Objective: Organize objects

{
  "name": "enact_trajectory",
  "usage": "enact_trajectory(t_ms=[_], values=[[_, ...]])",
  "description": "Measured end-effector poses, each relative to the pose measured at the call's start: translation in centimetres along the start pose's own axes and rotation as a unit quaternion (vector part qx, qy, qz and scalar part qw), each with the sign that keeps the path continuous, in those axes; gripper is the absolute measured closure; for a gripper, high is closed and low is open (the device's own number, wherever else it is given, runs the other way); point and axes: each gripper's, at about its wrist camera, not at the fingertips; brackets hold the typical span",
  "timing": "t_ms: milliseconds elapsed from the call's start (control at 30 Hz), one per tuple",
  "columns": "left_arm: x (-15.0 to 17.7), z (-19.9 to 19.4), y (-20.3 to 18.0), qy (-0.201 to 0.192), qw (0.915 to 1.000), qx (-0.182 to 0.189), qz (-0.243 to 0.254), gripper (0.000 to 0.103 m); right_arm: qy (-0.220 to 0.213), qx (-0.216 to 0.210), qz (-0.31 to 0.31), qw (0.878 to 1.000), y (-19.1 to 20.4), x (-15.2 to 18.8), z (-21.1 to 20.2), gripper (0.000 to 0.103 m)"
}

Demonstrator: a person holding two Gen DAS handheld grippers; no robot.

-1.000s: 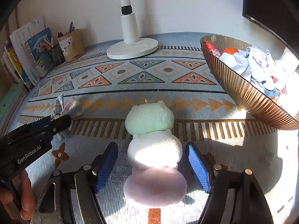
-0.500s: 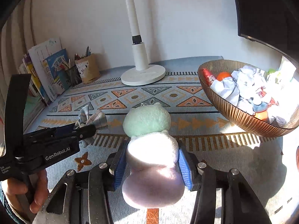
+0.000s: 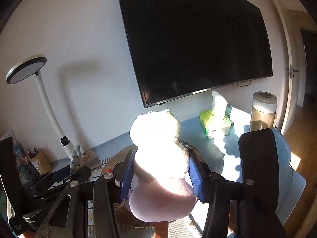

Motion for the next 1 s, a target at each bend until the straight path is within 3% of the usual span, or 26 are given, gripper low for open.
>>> enact_trajectory(t_ms=[167,233,267,333,433,467,533,600,733,833,900,1000], values=[[1.9,4.6,-2.1,0.048,0.9974,0.054,-0.003,0.063,0.044,-0.001,0.012,0.999,-1.3,0.7,3.3,0.053],[2.5,5.7,-2.6,0.060,0.9963,0.062,-0.001,0.061,0.064,-0.008,0.025,0.998,-1.7,1.0,4.5,0.045],[2.8,6.1,-2.7,0.064,0.9956,0.068,0.005,0.054,0.079,-0.024,0.044,0.996,-2.6,1.2,5.3,0.035],[3.2,6.3,-2.8,0.070,0.9955,0.063,0.012,0.048,0.079,-0.029,0.055,0.995,-3.0,1.3,5.4,0.032],[3.6,5.3,-1.9,0.072,0.9951,0.067,0.009,0.044,0.078,-0.031,0.060,0.995,-3.4,1.4,5.0,0.032],[3.6,4.6,-1.5,0.071,0.9954,0.064,0.005,0.032,0.080,-0.033,0.059,0.994,-3.1,1.5,4.5,0.032],[3.8,2.6,-0.1,0.052,0.9969,0.057,-0.011,0.020,0.081,-0.040,0.059,0.994,-2.8,1.5,4.3,0.032],[4.2,0.2,1.7,0.036,0.9977,0.049,-0.030,0.019,0.081,-0.051,0.057,0.994,-1.8,1.7,3.5,0.031],[5.7,-5.1,6.6,0.014,0.9978,0.004,-0.064,0.019,0.074,-0.083,0.025,0.993,3.1,2.2,1.2,0.023],[7.0,-9.7,10.7,-0.010,0.9948,-0.046,-0.091,0.010,0.070,-0.102,0.011,0.992,5.6,2.7,0.3,0.018],[8.0,-12.7,13.3,-0.029,0.9889,-0.094,-0.112,0.003,0.074,-0.131,-0.009,0.989,9.4,3.9,-0.4,0.017],[9.8,-15.9,16.8,-0.029,0.9759,-0.173,-0.129,0.002,0.087,-0.146,-0.026,0.985,12.2,5.0,-0.2,0.017]])
Point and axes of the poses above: each gripper's, at about its wrist camera, not at the fingertips, and z roughly the way its jaws point, y to its left, x to its underside, and after that the axes turned 2 degrees about y, right-handed
